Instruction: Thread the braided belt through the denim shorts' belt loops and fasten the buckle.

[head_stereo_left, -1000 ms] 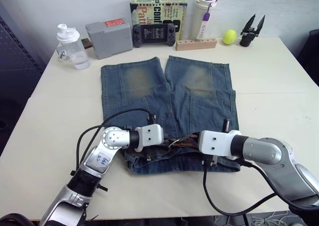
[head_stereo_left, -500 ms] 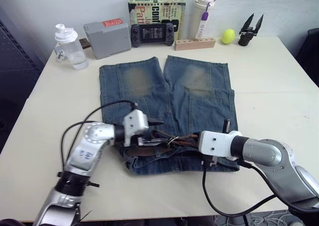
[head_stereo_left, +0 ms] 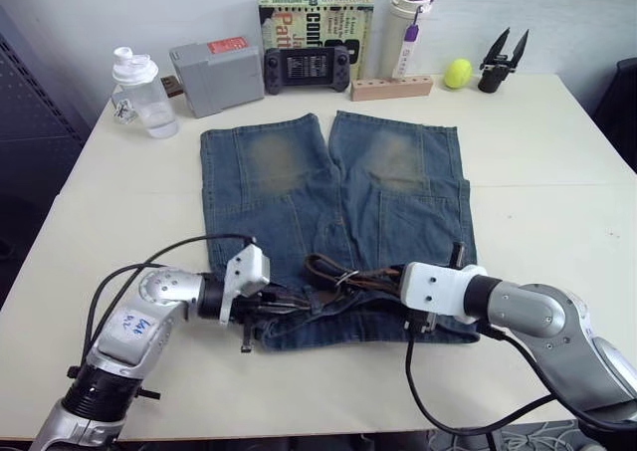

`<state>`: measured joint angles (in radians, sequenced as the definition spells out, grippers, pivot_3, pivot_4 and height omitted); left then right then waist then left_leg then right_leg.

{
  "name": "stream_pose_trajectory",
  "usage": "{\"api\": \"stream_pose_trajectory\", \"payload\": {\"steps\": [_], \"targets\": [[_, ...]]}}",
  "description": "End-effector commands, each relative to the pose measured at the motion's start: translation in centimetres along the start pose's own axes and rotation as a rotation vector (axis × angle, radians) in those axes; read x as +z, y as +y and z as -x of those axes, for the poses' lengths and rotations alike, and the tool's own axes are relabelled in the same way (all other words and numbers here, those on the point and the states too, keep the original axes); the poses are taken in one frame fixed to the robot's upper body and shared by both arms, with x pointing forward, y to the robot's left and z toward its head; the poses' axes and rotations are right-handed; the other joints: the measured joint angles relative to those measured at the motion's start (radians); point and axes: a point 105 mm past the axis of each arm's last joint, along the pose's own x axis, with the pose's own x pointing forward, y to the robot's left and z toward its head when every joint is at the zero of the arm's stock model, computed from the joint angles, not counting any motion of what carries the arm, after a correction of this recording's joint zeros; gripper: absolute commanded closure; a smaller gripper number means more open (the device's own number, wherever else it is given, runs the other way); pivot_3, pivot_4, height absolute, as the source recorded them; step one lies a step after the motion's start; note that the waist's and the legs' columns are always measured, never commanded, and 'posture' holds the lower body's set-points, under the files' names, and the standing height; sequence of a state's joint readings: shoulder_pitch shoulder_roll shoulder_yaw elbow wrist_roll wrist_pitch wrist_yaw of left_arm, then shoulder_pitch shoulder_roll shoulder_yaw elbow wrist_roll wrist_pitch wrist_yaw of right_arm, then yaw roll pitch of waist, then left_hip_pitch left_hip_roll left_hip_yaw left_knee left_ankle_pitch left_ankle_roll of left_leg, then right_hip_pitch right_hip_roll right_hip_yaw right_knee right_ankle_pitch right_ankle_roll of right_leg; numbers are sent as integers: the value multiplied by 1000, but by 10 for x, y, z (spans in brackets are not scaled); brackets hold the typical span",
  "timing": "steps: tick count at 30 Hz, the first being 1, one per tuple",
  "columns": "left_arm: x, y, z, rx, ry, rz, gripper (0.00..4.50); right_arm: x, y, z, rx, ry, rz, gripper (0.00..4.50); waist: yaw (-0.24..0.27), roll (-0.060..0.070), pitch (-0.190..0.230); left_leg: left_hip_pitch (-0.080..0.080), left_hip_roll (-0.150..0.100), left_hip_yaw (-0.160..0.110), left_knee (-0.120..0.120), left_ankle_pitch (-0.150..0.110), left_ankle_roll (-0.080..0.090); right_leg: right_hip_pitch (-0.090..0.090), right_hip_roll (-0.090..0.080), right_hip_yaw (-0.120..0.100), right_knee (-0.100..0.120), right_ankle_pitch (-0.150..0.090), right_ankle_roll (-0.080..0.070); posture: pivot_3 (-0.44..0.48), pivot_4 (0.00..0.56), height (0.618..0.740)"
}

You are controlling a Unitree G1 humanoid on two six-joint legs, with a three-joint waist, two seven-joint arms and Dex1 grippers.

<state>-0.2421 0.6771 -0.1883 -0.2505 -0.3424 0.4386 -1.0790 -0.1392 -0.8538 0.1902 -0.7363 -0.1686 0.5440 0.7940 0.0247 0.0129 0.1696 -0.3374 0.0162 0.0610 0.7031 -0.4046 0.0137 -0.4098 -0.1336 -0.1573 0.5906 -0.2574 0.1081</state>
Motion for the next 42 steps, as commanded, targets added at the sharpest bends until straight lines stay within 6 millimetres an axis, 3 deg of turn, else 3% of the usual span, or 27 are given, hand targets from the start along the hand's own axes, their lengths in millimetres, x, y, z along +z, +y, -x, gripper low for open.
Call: {"api": "stream_pose_trajectory", "payload": {"steps": [1,4,6,9,14,18,27,35,42], "targets": [[-20,9,-1,58,98,-33,4438,9,-8,11,-53,-35,24,4500,0,0,0,0,0,0,0,0,0,0,0,0,0,0,0,0,150,726],[-25,11,-2,70,107,-42,4438,6,1,22,-29,-47,7,4500,1,0,0,0,0,0,0,0,0,0,0,0,0,0,0,0,150,726],[-28,11,-2,71,116,-50,4438,-7,15,34,11,-15,-31,4500,8,0,0,0,0,0,-1,0,0,0,0,0,0,0,0,0,150,726],[-30,10,-2,67,114,-52,4438,-32,20,48,3,67,-54,4500,5,0,0,1,0,0,-1,0,0,1,0,0,0,0,0,0,150,726],[-34,8,-3,72,116,-53,4438,-105,7,85,-87,343,-46,4500,3,2,-2,6,0,2,-1,0,0,5,0,2,0,0,0,0,150,726],[-34,7,-3,72,116,-57,4438,-135,-6,105,-170,457,-53,4500,3,2,-2,6,0,2,-2,0,0,5,0,2,0,0,0,0,150,726],[-35,6,-2,82,116,-59,4438,-130,-5,97,-171,427,-5,4500,13,3,-3,5,-1,1,-1,0,1,5,-1,2,0,0,0,0,150,726],[-29,12,6,131,103,-75,4438,-78,0,59,-138,218,59,4500,5,3,-3,6,0,1,-1,0,1,4,0,2,0,0,0,0,150,726],[-12,16,31,211,42,-65,4438,-74,9,43,-114,225,30,4500,-4,3,-3,4,1,2,-2,0,0,2,1,2,0,0,0,0,150,726]]}}
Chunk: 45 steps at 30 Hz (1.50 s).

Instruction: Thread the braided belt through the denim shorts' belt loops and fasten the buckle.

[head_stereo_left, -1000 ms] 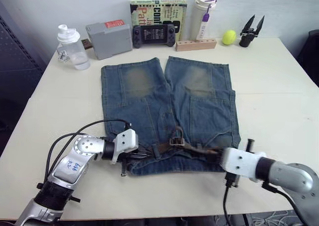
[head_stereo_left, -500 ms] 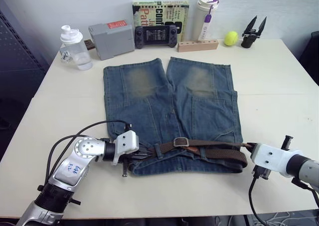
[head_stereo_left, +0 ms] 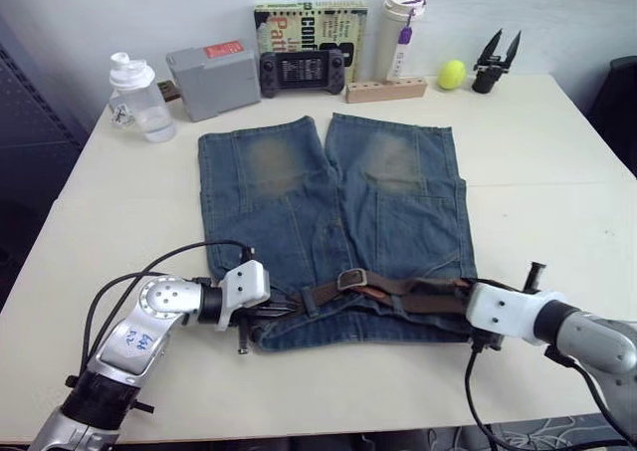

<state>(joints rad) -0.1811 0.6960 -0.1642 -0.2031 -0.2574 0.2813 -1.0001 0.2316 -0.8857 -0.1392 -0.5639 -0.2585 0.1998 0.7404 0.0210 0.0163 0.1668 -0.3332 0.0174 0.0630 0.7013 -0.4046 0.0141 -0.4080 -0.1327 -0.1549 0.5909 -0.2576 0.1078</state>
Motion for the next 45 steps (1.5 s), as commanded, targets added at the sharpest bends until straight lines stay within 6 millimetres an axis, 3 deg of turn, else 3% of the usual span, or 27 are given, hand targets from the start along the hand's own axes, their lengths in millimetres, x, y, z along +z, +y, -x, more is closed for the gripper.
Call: {"api": "stream_pose_trajectory", "payload": {"steps": [1,5,8,10,11,15,18,22,25,30,35,42,45], "targets": [[9,9,23,84,-22,27,4438,6,0,-2,-16,7,-6,4500,-1,0,0,0,0,0,0,0,0,0,0,0,0,0,0,0,150,726],[30,12,42,127,-88,57,4438,5,-6,1,-54,9,-68,4500,2,-1,1,-1,0,0,0,0,0,-1,0,0,0,0,0,0,150,726],[48,11,58,134,-131,63,3406,12,-15,8,-83,-33,-162,3110,5,-2,1,-2,0,-1,1,0,0,-1,-1,0,0,0,0,0,150,726],[60,11,64,130,-154,66,2734,22,-19,14,-80,-78,-200,2426,4,-1,1,-2,0,-2,1,0,0,-1,-1,0,0,0,0,0,150,726],[65,11,65,129,-163,62,2241,30,-20,17,-76,-115,-220,1836,4,-1,1,-2,0,-2,1,0,0,-1,-1,0,0,0,0,0,150,726],[74,4,61,83,-162,50,877,59,-20,25,-12,-260,-320,445,4,-1,1,-2,0,-4,1,0,0,-1,0,0,0,0,0,0,150,726],[66,-12,48,21,-103,25,877,85,0,32,153,-375,-450,445,3,-1,1,-2,0,-9,0,0,0,-1,0,0,0,0,0,0,150,726],[49,-19,31,39,-42,-25,877,91,14,29,236,-365,-478,445,6,-2,1,-2,-1,-9,0,0,0,-1,0,0,0,0,0,0,150,726],[41,-18,19,73,-10,-78,877,83,19,22,229,-311,-454,445,7,-2,1,-2,-1,-9,0,0,0,-1,-1,0,0,0,0,0,150,726],[16,-7,8,169,87,-181,877,48,34,2,165,-134,-390,445,5,-2,1,-2,-2,-7,-1,0,0,-1,-1,0,0,0,0,0,150,726],[-14,-3,9,198,230,-300,877,13,21,-20,-71,-3,-259,445,2,-4,-3,0,-1,0,-1,0,0,-1,-1,0,0,0,-1,0,150,726],[-29,12,10,295,278,-361,877,8,-2,-37,-251,8,-198,445,3,-4,-5,9,-1,-2,-1,0,0,7,-1,2,0,0,-1,0,150,726],[-37,21,10,346,314,-398,877,17,2,-40,-249,-26,-132,445,3,0,-6,12,0,-5,-3,0,0,10,-1,3,0,-1,-1,0,150,726]]}}
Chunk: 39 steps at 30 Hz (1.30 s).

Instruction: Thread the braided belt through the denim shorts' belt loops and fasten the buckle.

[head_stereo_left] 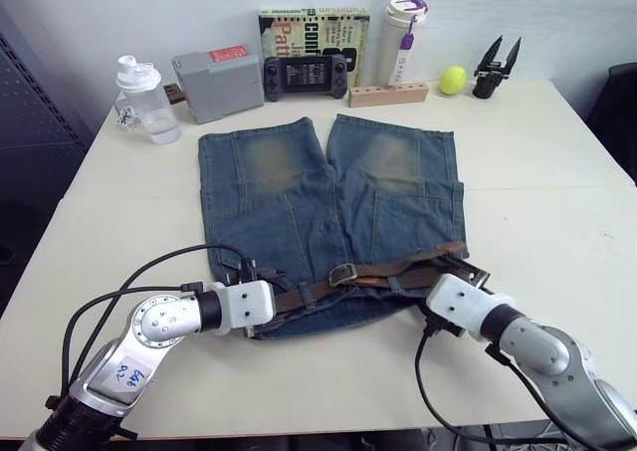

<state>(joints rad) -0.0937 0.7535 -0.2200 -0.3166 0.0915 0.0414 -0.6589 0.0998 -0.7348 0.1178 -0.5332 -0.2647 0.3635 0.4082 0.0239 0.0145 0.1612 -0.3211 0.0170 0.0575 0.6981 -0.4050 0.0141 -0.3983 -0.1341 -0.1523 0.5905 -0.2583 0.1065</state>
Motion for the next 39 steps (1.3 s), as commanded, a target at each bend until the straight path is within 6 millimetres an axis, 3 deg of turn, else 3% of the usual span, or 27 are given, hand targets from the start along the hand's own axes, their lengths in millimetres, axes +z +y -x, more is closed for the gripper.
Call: {"api": "stream_pose_trajectory", "payload": {"steps": [1,8,17,22,31,36,39], "targets": [[-42,-4,0,35,169,-4,877,-2,2,1,-24,3,85,445,1,3,-1,0,0,0,0,0,0,0,0,0,0,0,0,0,150,726],[-31,5,0,207,70,14,877,5,23,20,42,-33,111,445,3,7,-4,1,2,-2,0,0,0,2,-1,-1,0,0,0,0,150,726],[-16,-16,2,310,-30,31,877,48,18,19,-18,-199,39,445,-1,8,-3,1,7,-2,0,-1,0,2,0,-2,0,-1,-2,0,150,726],[-16,-19,1,347,-38,18,877,60,25,23,31,-258,6,445,1,9,-2,0,8,-2,0,-3,2,0,0,-4,0,-2,-3,0,150,726],[-17,-19,0,379,-39,38,877,34,14,14,-32,-141,83,445,1,10,-2,0,8,-2,0,-4,3,0,-1,-4,0,-2,-3,0,150,726],[-16,-19,2,383,-38,35,877,30,16,12,-40,-117,106,445,1,10,-2,0,8,-2,0,-4,3,0,-1,-4,-1,-2,-3,0,150,726],[-16,-18,3,393,-41,33,856,29,21,10,-23,-111,111,1694,0,10,-2,0,8,-2,0,-4,3,0,-1,-4,-1,-2,-3,0,150,726]]}}
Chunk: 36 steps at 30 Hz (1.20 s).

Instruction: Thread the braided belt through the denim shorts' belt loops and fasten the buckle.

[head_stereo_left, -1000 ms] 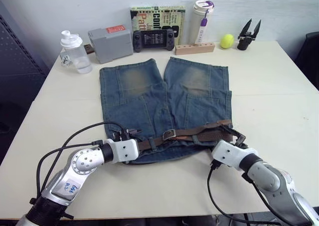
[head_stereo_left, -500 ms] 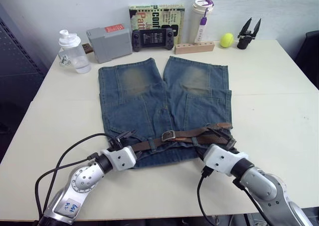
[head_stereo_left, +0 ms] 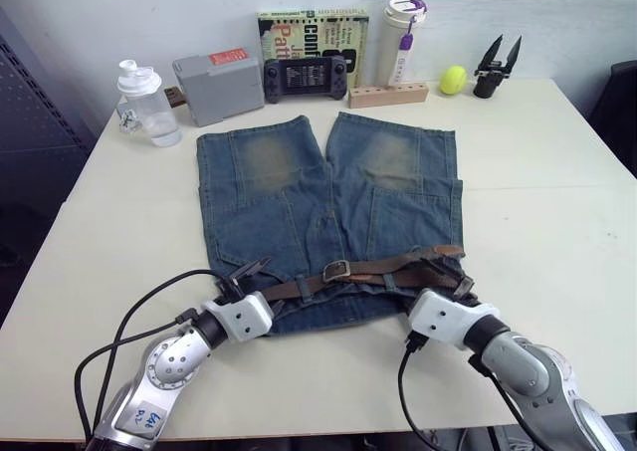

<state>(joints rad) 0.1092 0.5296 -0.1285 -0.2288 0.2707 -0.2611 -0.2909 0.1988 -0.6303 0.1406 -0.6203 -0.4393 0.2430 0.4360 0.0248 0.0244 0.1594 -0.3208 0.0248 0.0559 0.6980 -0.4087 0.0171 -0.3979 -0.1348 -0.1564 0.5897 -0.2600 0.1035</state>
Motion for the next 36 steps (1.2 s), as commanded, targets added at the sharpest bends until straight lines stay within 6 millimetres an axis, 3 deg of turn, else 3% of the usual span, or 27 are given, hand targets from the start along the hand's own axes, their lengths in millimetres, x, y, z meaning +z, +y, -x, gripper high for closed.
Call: {"api": "stream_pose_trajectory", "payload": {"steps": [1,6,8,9,10,11,23,25,36], "targets": [[-8,-7,4,-18,37,10,856,3,1,-1,-13,-7,24,2118,-1,0,0,0,0,0,0,0,0,0,0,0,0,0,0,0,150,726],[-2,1,6,16,4,16,856,1,9,-9,11,9,12,4427,-3,0,0,0,1,0,0,0,0,0,0,0,0,0,0,0,150,726],[2,4,9,22,-23,37,856,0,11,-13,17,16,12,4427,-4,0,0,0,1,0,0,-1,0,-1,0,0,0,-1,-1,0,150,726],[5,4,11,13,-40,48,382,1,13,-15,22,16,13,4500,-4,0,0,0,1,1,0,-1,0,-1,0,-1,0,-1,-1,0,150,726],[7,4,12,6,-50,56,340,1,14,-17,24,15,13,4500,-5,0,1,0,2,1,0,-1,-1,-1,0,-1,0,-1,-2,0,150,726],[6,4,14,2,-44,53,16,4,15,-19,30,6,17,4500,-6,0,1,0,2,1,0,-1,-1,-2,0,-1,0,-1,-2,0,150,726],[1,4,28,9,43,-98,16,24,28,-28,47,-59,22,4500,-30,-1,1,-5,4,5,-1,-2,-3,-10,3,0,2,-2,-3,0,150,726],[3,-4,30,-52,39,-168,16,24,29,-27,47,-61,15,4500,-31,-1,2,-5,5,6,-1,-2,-3,-11,3,1,2,-2,-3,0,150,726],[7,2,70,-32,6,-145,16,30,37,-28,51,-72,-16,4500,-51,-2,2,-5,6,6,-2,-3,-3,-13,3,0,2,-3,-5,0,150,726]]}}
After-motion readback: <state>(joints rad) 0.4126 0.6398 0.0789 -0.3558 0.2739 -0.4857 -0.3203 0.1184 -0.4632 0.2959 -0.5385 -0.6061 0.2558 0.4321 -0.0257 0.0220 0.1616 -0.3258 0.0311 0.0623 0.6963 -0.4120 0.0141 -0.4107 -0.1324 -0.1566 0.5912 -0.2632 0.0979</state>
